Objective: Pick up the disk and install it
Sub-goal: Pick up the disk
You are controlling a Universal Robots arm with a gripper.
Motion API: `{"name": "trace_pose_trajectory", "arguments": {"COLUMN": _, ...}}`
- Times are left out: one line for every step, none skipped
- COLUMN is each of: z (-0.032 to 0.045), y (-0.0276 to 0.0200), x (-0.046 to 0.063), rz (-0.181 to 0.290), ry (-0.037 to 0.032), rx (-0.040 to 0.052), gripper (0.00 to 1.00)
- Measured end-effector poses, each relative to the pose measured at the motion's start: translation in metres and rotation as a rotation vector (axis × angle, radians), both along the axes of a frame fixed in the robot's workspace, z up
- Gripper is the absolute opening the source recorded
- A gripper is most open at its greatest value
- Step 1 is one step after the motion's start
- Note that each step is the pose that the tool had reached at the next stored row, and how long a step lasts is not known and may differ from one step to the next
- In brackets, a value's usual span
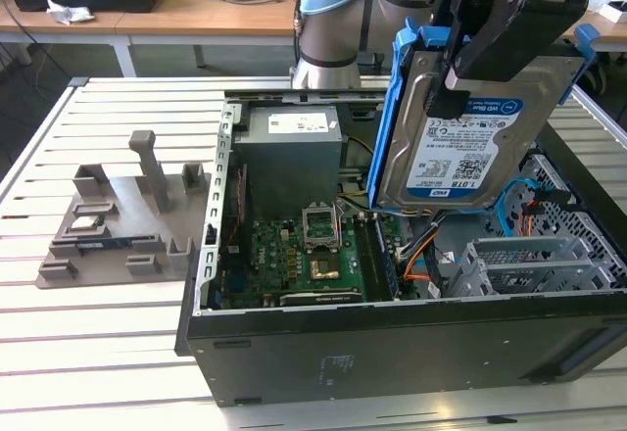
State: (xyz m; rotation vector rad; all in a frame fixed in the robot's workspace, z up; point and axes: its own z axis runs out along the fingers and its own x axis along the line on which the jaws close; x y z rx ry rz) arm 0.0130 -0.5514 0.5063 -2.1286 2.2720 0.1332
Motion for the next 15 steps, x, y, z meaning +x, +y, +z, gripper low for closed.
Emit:
{"name": "trace_pose_trajectory", "arguments": {"z": 0.0000, "y": 0.0000, "x": 0.000, "rz": 0.000, "ry": 0.0000, "rx": 0.0000, "gripper": 0.37}}
{"name": "trace_pose_trajectory", "arguments": {"z": 0.0000, "y": 0.0000, "x": 0.000, "rz": 0.000, "ry": 0.0000, "rx": 0.0001, "gripper": 0.37}}
{"name": "trace_pose_trajectory", "arguments": {"z": 0.0000, "y": 0.0000, "x": 0.000, "rz": 0.000, "ry": 0.0000, "rx": 0.0000, "gripper": 0.37}}
{"name": "trace_pose_trajectory", "arguments": {"z": 0.0000, "y": 0.0000, "x": 0.000, "rz": 0.000, "ry": 0.0000, "rx": 0.0000, "gripper": 0.37}}
{"name": "trace_pose_trajectory", "arguments": {"z": 0.0000, "y": 0.0000, "x": 0.000, "rz": 0.000, "ry": 0.0000, "rx": 0.0000, "gripper": 0.37}}
{"name": "trace_pose_trajectory", "arguments": {"z": 0.0000, "y": 0.0000, "x": 0.000, "rz": 0.000, "ry": 0.0001, "rx": 0.0000, "gripper": 0.37}}
{"name": "trace_pose_trajectory", "arguments": {"z": -0.0002, "y": 0.0000, "x": 0.003, "rz": 0.000, "ry": 0.0002, "rx": 0.0002, "gripper": 0.37}}
{"name": "trace_pose_trajectory", "arguments": {"z": -0.0003, "y": 0.0000, "x": 0.006, "rz": 0.000, "ry": 0.0007, "rx": 0.0001, "gripper": 0.37}}
{"name": "trace_pose_trajectory", "arguments": {"z": -0.0006, "y": 0.0000, "x": 0.011, "rz": 0.000, "ry": 0.0022, "rx": 0.0001, "gripper": 0.37}}
{"name": "trace_pose_trajectory", "arguments": {"z": -0.0007, "y": 0.0000, "x": 0.014, "rz": 0.000, "ry": 0.0030, "rx": 0.0002, "gripper": 0.37}}
{"name": "trace_pose_trajectory", "arguments": {"z": -0.0009, "y": 0.0000, "x": 0.017, "rz": 0.000, "ry": 0.0037, "rx": 0.0001, "gripper": 0.37}}
{"name": "trace_pose_trajectory", "arguments": {"z": -0.0011, "y": 0.0000, "x": 0.021, "rz": 0.000, "ry": 0.0050, "rx": 0.0000, "gripper": 0.37}}
{"name": "trace_pose_trajectory", "arguments": {"z": -0.0013, "y": 0.0000, "x": 0.024, "rz": 0.000, "ry": 0.0057, "rx": 0.0001, "gripper": 0.37}}
{"name": "trace_pose_trajectory", "arguments": {"z": -0.0015, "y": 0.0000, "x": 0.027, "rz": 0.000, "ry": 0.0063, "rx": 0.0000, "gripper": 0.37}}
{"name": "trace_pose_trajectory", "arguments": {"z": -0.0016, "y": 0.0000, "x": 0.029, "rz": 0.000, "ry": 0.0065, "rx": 0.0000, "gripper": 0.37}}
